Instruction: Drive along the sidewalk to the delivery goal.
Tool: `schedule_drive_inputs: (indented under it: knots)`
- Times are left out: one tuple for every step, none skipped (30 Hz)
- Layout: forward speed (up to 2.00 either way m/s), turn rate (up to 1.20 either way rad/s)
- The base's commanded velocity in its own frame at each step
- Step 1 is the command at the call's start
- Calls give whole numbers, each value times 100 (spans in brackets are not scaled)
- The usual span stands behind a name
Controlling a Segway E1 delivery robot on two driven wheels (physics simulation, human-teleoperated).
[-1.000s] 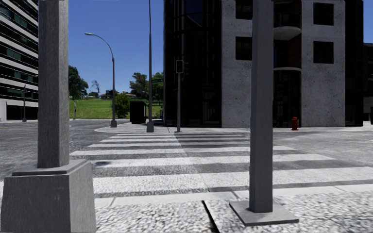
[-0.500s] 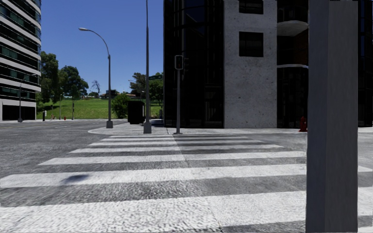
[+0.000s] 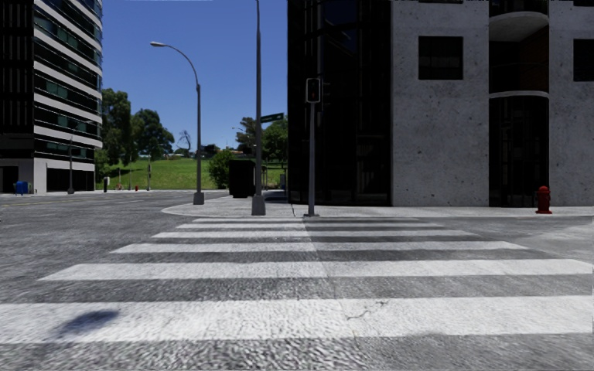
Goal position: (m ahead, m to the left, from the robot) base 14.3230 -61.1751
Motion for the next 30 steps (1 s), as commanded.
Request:
schedule_drive_inputs:
  knots:
    - [172, 0]
    - [175, 0]
    - [175, 0]
    - [178, 0]
    - [183, 0]
    - [200, 0]
    - [200, 0]
    - [200, 0]
    - [200, 0]
    - [200, 0]
    - [200, 0]
    - [200, 0]
    - [200, -19]
    - [200, -36]
    - [200, -45]
    - [200, -45]
    - [200, -47]
    - [200, -48]
    - [200, -48]
    - [200, -48]
    - [200, -48]
    - [200, -48]
    - [200, -48]
    - [200, -48]
    - [200, -48]
    - [200, -46]
    - [200, -5]
    - [200, -5]
    - [200, 0]
    - [200, 0]
